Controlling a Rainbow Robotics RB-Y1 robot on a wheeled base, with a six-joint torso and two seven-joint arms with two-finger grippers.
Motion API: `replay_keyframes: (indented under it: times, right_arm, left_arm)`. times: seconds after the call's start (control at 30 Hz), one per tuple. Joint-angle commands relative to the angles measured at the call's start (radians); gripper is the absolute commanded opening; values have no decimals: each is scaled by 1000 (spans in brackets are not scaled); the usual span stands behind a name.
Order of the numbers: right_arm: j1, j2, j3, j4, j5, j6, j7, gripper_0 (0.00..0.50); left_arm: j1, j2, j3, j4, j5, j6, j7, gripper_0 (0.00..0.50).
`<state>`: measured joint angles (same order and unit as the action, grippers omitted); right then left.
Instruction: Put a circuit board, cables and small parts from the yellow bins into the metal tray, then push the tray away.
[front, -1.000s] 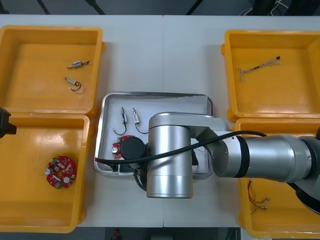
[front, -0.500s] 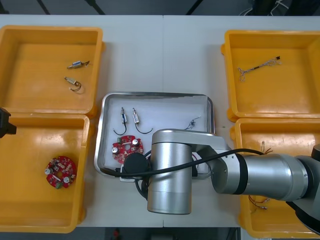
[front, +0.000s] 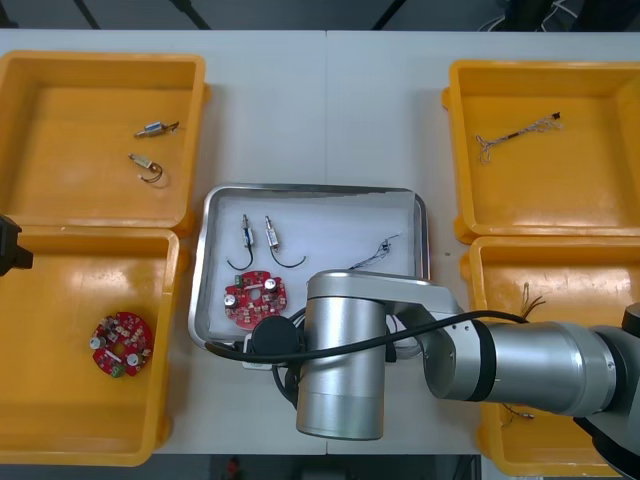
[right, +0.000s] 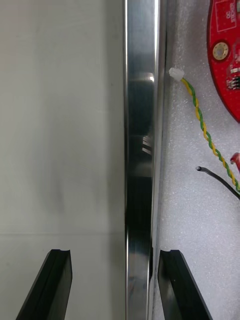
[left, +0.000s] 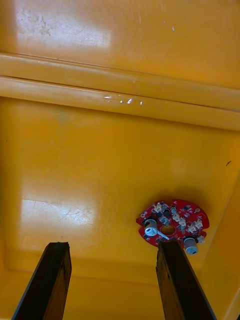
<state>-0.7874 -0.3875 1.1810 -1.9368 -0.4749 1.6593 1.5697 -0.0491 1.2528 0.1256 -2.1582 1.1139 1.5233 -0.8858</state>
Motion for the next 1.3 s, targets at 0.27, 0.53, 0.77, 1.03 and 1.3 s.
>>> replay_keyframes:
  times: [0.27, 0.53, 0.77, 1.03, 1.3]
  right_arm:
    - [37, 30, 0, -8, 47, -50, 46, 500]
    - [42, 32, 2, -8, 50, -53, 47, 102]
    - [33, 21, 2, -8, 50, -52, 50, 0]
    - [-50, -33, 0, -10, 41, -61, 44, 0]
    - [-167, -87, 0, -10, 2, -105, 33, 0]
  left_arm:
    - [14, 51, 23, 1, 6, -6, -9, 500]
    - [14, 51, 23, 1, 6, -6, -9, 500]
    - [14, 51, 23, 1, 6, -6, -9, 500]
    - [14, 51, 23, 1, 6, -6, -9, 500]
    - [14, 51, 23, 1, 6, -6, -9, 500]
